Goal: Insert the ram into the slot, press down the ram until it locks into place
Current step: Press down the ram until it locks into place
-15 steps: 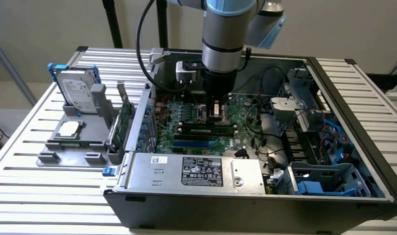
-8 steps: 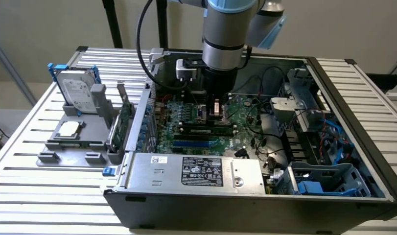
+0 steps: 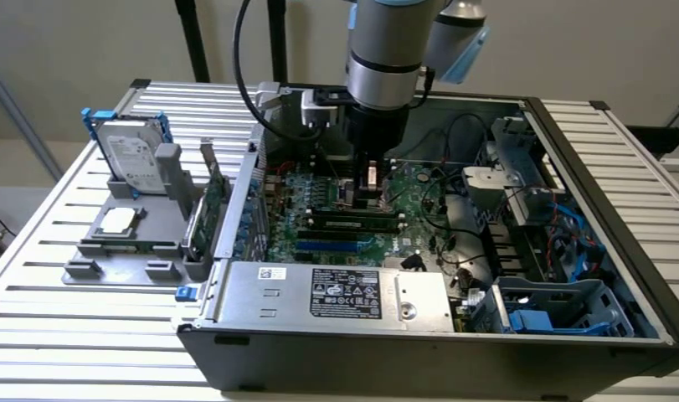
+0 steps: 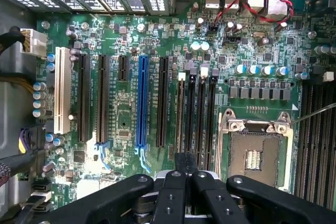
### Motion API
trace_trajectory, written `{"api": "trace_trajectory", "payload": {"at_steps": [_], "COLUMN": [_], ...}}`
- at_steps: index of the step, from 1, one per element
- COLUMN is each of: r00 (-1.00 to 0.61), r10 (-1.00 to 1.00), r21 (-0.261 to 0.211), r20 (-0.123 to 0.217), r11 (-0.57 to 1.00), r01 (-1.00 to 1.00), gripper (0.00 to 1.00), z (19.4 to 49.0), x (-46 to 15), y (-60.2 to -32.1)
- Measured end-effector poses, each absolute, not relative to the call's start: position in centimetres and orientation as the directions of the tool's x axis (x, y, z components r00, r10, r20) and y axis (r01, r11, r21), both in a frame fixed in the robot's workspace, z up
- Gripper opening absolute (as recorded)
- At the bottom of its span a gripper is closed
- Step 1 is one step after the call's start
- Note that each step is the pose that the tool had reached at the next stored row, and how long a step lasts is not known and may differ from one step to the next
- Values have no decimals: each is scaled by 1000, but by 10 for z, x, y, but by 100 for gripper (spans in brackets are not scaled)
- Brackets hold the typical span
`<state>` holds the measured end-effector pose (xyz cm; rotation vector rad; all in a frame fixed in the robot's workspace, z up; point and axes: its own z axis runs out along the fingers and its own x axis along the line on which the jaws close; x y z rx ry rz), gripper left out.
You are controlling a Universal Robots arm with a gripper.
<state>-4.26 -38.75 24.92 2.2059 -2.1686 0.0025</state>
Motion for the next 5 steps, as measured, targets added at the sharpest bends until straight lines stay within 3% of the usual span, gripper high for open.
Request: {"api": "trace_trajectory", "payload": {"at_steps": [5], "r00": [18], "r10": [-999], "r21": [33], "r20": [33], "r11": [-17], "r01": [-999], "gripper": [11], "z": [249], "x": [-43], "y": [-388]}}
